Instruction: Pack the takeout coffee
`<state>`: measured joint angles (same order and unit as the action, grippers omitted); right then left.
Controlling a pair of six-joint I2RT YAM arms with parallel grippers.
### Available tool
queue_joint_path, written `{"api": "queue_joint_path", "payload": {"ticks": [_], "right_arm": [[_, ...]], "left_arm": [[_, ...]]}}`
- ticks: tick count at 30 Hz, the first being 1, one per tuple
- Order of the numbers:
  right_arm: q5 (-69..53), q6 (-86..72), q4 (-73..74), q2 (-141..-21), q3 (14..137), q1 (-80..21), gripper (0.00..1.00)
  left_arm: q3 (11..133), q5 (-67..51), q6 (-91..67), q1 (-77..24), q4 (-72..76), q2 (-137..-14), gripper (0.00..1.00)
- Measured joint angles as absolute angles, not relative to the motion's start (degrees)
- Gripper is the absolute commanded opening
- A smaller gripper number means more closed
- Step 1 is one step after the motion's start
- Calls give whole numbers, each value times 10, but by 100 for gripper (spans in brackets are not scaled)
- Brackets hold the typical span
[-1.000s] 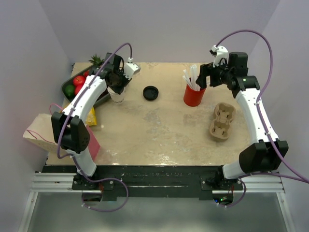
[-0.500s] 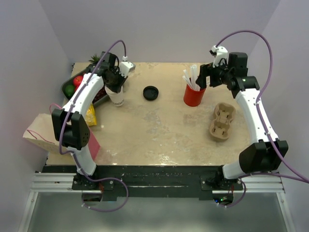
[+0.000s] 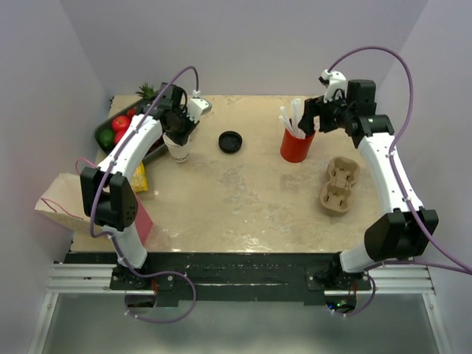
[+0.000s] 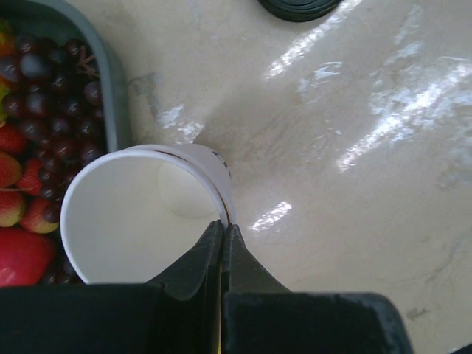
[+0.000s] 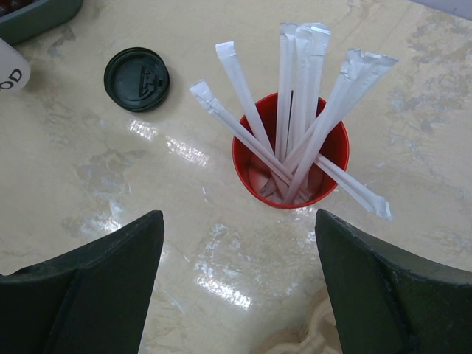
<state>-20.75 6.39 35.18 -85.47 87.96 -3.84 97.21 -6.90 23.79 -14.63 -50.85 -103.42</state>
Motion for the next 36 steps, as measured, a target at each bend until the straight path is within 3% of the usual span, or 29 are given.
{"api": "queue_joint_path", "payload": {"ticks": [15,20,33,34,36], "right_arm": [[-207,64,351,-865,882,-38,86],[-207,64,351,-867,882,-38,86],[-208,64,351,-867,882,-38,86],[-210,65,351,-867,882,-38,86],[-223,65,351,-867,882,-38,96]], "left_arm": [[1052,-114,214,-138,-581,-1080,0],[997,-42,236,-142,-539,-1068,0],[1016,-9,236,-162,-544,-1068,0],[1016,-9,236,-162,-536,-1065,0],[1027,-12,235,-163,-549,-1063,0]]}}
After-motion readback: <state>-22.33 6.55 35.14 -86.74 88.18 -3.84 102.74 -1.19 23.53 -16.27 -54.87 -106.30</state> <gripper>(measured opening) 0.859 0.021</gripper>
